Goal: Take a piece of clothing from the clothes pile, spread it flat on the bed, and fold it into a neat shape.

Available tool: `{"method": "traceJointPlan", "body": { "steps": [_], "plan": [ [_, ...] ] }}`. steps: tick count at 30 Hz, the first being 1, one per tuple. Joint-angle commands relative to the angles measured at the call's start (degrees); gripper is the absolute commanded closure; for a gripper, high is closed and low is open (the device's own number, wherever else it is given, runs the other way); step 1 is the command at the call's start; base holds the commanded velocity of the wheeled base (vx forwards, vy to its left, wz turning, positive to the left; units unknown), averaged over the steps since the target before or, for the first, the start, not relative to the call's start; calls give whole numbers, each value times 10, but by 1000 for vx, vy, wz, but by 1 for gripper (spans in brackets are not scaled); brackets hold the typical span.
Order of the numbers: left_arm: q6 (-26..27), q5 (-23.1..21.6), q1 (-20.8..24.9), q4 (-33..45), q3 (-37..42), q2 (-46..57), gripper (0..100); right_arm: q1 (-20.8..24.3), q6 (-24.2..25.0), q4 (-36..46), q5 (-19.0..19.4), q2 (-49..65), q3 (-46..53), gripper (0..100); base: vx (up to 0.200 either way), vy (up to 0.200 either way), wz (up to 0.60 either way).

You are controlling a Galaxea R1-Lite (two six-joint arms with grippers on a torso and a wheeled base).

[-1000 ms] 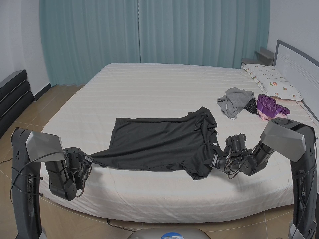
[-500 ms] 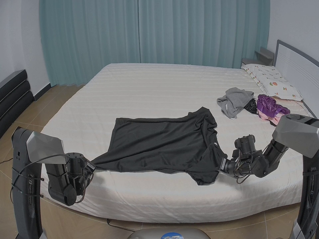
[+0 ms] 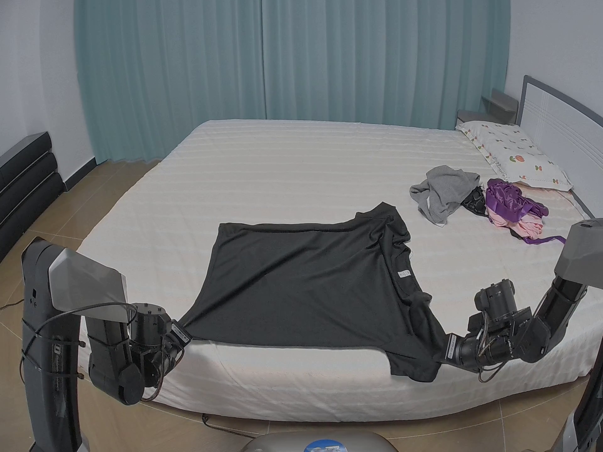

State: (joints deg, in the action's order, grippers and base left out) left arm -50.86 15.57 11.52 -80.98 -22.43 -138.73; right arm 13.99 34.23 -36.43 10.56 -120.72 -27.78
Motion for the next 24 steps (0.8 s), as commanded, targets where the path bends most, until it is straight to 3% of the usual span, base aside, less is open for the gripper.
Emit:
{"method": "traceJointPlan", "body": {
  "steps": [1, 6, 7, 21, 24],
  "plan": [
    [4, -1, 8, 0, 20, 9, 100, 10, 0, -2, -2, 20, 41, 100, 0, 0, 0],
    [5, -4, 13, 0, 25, 10, 100, 13, -1, -2, -2, 10, 37, 100, 0, 0, 0],
    [5, -4, 14, 0, 25, 10, 100, 13, -1, -1, -2, 8, 34, 0, 0, 0, 0],
    [12, -4, 15, 0, 28, 10, 100, -32, -7, -3, -4, -8, -22, 0, 0, 0, 0],
    [24, -5, 13, 2, 30, 14, 100, -60, -46, -8, -10, -58, -45, 0, 0, 0, 0]
  ]
}}
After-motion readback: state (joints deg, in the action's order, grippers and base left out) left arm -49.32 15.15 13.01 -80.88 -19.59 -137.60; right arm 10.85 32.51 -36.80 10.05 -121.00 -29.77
